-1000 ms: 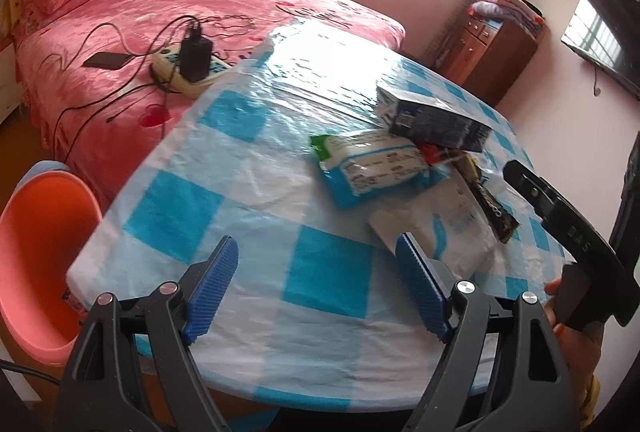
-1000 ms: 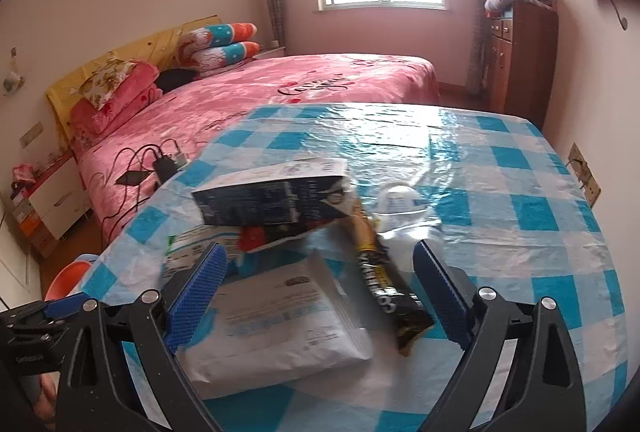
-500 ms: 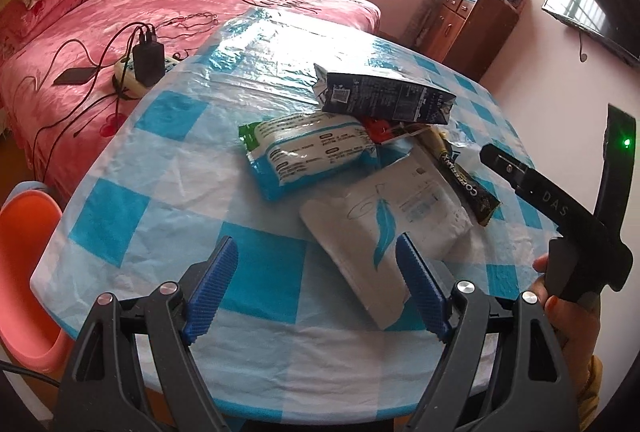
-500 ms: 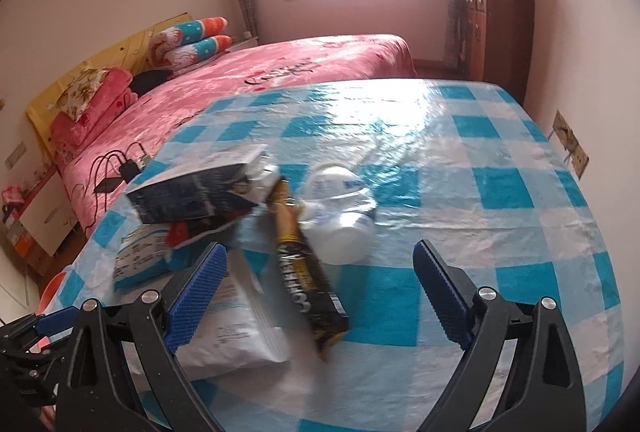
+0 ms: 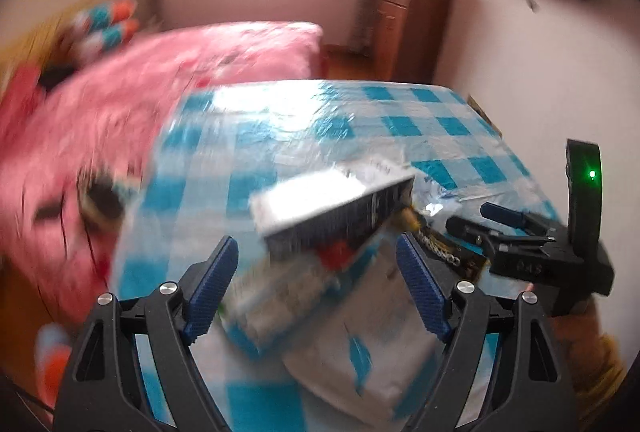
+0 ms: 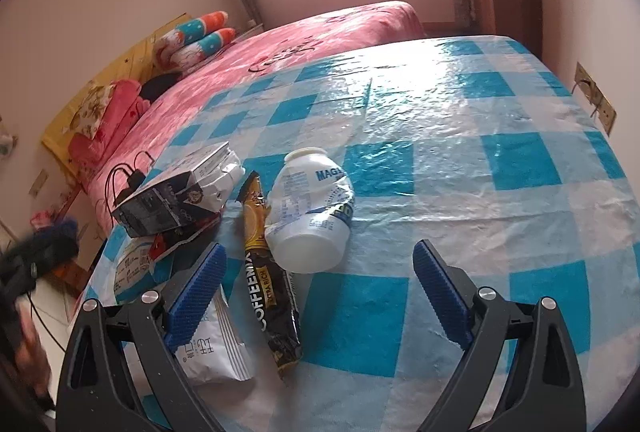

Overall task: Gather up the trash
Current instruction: 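Grasp the white milk carton with the left tool while the right tool grasps the white MAGIC bottle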

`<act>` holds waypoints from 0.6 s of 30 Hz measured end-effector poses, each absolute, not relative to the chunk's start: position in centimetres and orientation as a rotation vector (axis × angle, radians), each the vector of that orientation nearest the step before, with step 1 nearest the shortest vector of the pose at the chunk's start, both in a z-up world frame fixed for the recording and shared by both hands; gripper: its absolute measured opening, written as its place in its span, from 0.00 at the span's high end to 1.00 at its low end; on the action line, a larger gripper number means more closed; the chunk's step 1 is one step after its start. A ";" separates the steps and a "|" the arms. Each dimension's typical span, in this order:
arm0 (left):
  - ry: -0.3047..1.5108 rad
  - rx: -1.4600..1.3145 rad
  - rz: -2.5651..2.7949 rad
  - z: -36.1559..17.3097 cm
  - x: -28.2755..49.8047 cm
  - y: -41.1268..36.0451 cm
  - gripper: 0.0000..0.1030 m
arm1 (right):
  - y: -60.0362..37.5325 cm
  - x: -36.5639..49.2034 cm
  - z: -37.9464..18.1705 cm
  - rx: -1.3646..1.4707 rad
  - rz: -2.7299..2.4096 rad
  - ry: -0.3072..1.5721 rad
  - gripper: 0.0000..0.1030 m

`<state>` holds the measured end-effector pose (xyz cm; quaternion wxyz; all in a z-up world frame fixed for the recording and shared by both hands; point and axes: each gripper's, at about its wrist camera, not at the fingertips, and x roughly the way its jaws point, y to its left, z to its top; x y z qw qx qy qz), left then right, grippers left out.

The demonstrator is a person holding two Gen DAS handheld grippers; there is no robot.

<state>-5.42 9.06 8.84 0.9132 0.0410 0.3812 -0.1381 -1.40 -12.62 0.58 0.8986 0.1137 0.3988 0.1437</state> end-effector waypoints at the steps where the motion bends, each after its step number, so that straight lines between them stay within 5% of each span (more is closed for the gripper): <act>1: 0.783 0.108 -0.313 9.0 -4.9 8.8 0.21 | -12.6 -1.2 0.6 0.229 0.299 0.827 0.10; 18: 0.975 0.242 -0.615 5.9 4.5 7.0 0.21 | -12.6 2.0 -0.2 0.219 0.275 0.878 0.10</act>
